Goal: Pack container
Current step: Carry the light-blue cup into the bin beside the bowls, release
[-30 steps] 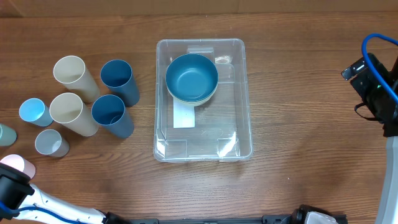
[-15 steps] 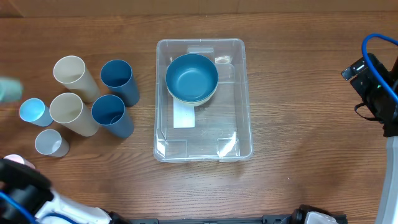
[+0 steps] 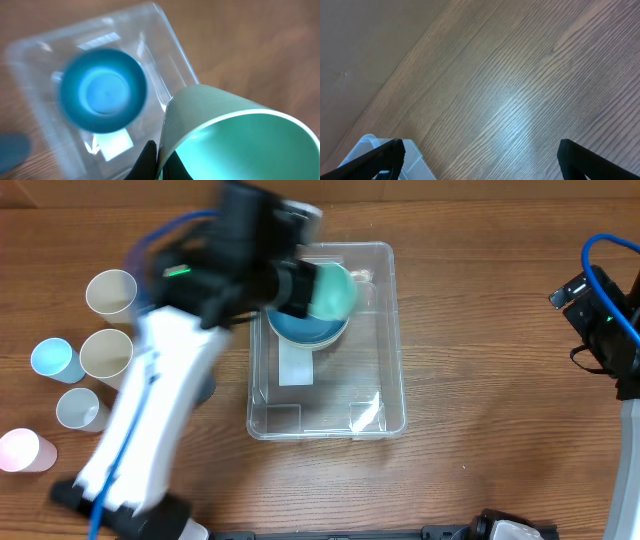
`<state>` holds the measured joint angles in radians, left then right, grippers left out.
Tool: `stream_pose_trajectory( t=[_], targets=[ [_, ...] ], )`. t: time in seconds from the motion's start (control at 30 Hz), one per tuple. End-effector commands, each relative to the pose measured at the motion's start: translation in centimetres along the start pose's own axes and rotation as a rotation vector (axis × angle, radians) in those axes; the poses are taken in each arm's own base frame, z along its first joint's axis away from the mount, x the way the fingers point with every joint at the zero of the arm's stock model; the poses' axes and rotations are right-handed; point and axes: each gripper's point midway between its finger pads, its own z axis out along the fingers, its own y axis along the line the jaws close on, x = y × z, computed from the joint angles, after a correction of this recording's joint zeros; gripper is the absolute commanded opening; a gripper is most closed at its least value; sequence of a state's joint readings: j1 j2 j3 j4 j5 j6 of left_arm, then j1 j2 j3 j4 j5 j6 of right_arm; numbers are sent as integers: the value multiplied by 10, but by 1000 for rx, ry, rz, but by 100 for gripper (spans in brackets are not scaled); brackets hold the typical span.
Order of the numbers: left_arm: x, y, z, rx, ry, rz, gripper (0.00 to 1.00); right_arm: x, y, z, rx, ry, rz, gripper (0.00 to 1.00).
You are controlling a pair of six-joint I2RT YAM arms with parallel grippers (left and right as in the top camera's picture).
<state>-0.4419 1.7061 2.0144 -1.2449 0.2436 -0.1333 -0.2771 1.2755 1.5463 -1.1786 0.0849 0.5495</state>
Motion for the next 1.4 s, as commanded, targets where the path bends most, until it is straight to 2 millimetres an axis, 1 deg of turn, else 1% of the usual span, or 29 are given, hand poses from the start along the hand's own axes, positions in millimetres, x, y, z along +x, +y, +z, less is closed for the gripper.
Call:
stream_pose_trajectory(
  t=[0.0,0.07,0.1,0.17,0.23,0.33,0.4,0.47,0.5,0.6,0.7,0.73,0.77,0.8,0.87,0.9,0.93,0.97,1.0,1.03,1.07,1.1,1.13,1.2,1.23,1.27,1.3,1.33,1.37],
  targets=[
    [30,-14,84,-52,197,93,4,-4,0,-4,-4,-16,9,100],
    [49,-16,124,-54,296,103,4,-4,0,-4,-4,-16,9,100],
    [56,-14,136,-63,330,103,4,-4,0,-4,-4,-16,9,100],
    [68,-5,159,-92,384,97,4,-4,0,-4,-4,-16,9,100],
    [73,2,184,-107,408,108,5,-4,0,-4,-4,-16,9,100],
    [82,8,208,-109,437,117,5,-4,0,-4,-4,-16,9,100],
    [90,15,219,-129,467,116,5,-4,0,-4,-4,-16,9,100],
    [92,23,226,-164,473,123,8,-4,0,-4,-4,-16,9,100],
    [92,23,227,-164,470,123,9,-4,0,-4,-4,-16,9,100],
    [89,22,226,-161,462,123,19,-4,0,-4,-4,-16,9,100],
    [85,18,216,-162,465,105,22,-4,0,-4,-4,-16,9,100],
    [79,15,207,-161,457,104,22,-4,0,-4,-4,-16,9,100],
    [67,10,191,-157,435,107,25,-4,0,-4,-4,-16,9,100],
    [55,5,175,-154,408,111,34,-4,0,-4,-4,-16,9,100],
    [33,-5,141,-145,348,110,47,-4,0,-4,-4,-16,9,100],
    [26,-8,125,-144,324,109,50,-4,0,-4,-4,-16,9,100],
    [15,-11,101,-150,282,110,54,-4,0,-4,-4,-16,9,100],
    [6,-5,75,-195,241,102,54,-4,0,-4,-4,-16,9,100],
    [0,11,46,-283,200,76,56,-4,0,-4,-4,-16,9,100],
    [-2,25,26,-350,179,56,58,-4,0,-4,-4,-16,9,100],
    [-2,50,-5,-458,154,14,62,-4,0,-4,-4,-16,9,100],
    [-2,73,-30,-532,119,-49,63,-4,0,-4,-4,-16,9,100],
    [-3,91,-51,-547,81,-121,64,-4,0,-4,-4,-16,9,100],
    [1,145,-101,-625,-2,-292,66,-4,0,-4,-4,-16,9,100],
    [13,191,-138,-683,-57,-459,67,-4,0,-4,-4,-16,9,100],
    [26,220,-158,-706,-78,-559,67,-4,0,-4,-4,-16,9,100],
    [47,258,-181,-740,-98,-702,67,-4,0,-4,-4,-16,9,100],
    [68,285,-196,-766,-103,-825,67,-4,0,-4,-4,-16,9,100],
    [87,307,-206,-788,-100,-919,67,-4,0,-4,-4,-16,9,100]
  ],
)
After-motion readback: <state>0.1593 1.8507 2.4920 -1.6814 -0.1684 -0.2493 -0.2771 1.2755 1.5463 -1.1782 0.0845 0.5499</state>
